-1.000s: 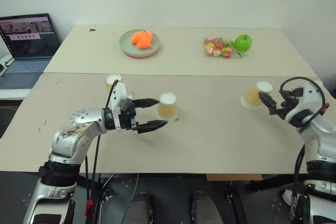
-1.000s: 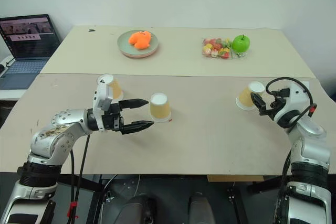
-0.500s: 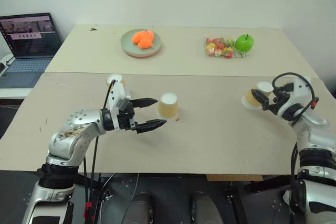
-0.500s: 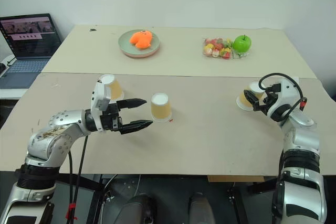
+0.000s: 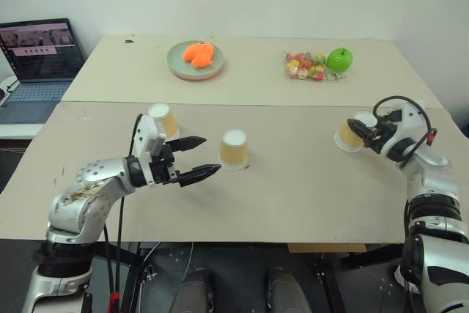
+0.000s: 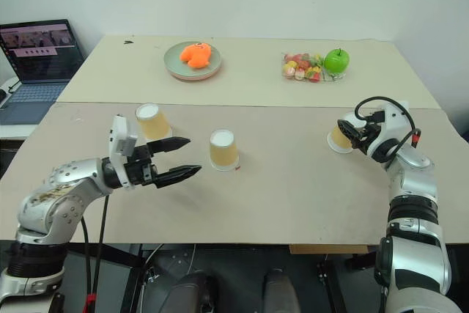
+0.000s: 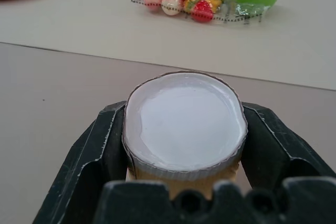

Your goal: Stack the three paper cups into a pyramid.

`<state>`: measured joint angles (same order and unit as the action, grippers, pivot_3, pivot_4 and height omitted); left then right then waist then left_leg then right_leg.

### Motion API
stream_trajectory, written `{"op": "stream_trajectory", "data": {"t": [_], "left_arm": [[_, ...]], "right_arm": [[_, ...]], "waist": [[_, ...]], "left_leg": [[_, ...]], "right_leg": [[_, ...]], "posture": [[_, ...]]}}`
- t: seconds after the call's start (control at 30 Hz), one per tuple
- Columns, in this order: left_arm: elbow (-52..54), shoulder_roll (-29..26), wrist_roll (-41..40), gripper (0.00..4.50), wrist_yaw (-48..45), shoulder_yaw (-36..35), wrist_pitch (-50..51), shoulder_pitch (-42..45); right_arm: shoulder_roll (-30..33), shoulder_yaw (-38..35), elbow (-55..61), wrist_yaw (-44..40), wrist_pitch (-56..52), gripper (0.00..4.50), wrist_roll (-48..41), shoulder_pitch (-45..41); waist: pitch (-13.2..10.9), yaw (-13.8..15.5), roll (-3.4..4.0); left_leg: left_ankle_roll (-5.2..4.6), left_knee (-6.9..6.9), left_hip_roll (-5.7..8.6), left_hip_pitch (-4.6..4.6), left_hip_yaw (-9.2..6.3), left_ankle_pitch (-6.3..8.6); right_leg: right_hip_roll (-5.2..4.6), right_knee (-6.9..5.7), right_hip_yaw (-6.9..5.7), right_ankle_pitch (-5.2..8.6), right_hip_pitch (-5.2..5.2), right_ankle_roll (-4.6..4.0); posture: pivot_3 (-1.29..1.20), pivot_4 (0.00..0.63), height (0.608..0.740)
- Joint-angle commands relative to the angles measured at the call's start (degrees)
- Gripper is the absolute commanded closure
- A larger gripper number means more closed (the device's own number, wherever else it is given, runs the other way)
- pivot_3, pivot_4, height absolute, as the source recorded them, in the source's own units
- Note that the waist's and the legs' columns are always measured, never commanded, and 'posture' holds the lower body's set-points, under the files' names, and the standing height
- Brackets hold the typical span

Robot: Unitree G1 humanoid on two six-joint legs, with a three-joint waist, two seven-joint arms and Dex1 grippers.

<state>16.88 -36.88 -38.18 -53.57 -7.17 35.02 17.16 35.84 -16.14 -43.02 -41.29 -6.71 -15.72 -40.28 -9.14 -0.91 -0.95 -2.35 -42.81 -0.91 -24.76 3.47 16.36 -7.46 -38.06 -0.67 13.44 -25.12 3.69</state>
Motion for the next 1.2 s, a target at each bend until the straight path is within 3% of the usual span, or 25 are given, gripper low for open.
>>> {"op": "stream_trajectory", "data": {"t": [0.03, 0.13, 0.3, 1.2], "left_arm": [[2.1, -1.4, -0.9, 0.0, 0.3, -2.1, -0.2, -0.3], [2.7, -1.4, -1.1, 0.0, 0.8, -1.8, -0.2, -0.4], [3.5, -1.2, -1.0, 0.0, 1.4, -1.6, -0.4, -0.7], [5.5, -1.4, -2.7, 0.0, 4.3, -2.5, 0.1, -1.5]], "right_arm": [[-2.3, 2.8, 18.0, -9.5, -9.6, 1.81, -9.2, 0.3], [-2.6, 7.7, 28.5, -15.9, -17.8, 1.81, -12.9, 3.1], [-2.9, 14.2, 32.0, -20.7, -19.1, 1.81, -11.1, 4.1], [-10.4, 18.9, 17.3, -22.6, -5.3, 1.81, -1.8, -3.5]], "waist": [[0.0, -0.4, 0.02], [0.0, -0.4, 0.03], [0.0, 0.8, 0.0], [0.0, 0.1, -0.02]], "left_leg": [[0.0, 0.01, -0.02, 0.0, 0.0, 0.0], [0.0, 0.05, -0.07, 0.0, -0.04, 0.0], [-0.06, -0.02, 0.01, 0.0, -0.07, 0.04], [0.01, 0.01, 0.04, -0.02, -0.05, 0.0]], "right_leg": [[0.0, -0.01, 0.0, 0.0, -0.02, 0.0], [0.03, -0.03, -0.01, 0.0, -0.04, 0.0], [-0.09, 0.05, -0.08, 0.0, 0.07, 0.0], [-0.06, 0.01, -0.1, 0.0, -0.01, 0.0]], "posture": [[0.0, 0.15, 0.676], [0.0, 0.15, 0.676], [0.0, 0.15, 0.676], [0.0, 0.15, 0.676]]}}
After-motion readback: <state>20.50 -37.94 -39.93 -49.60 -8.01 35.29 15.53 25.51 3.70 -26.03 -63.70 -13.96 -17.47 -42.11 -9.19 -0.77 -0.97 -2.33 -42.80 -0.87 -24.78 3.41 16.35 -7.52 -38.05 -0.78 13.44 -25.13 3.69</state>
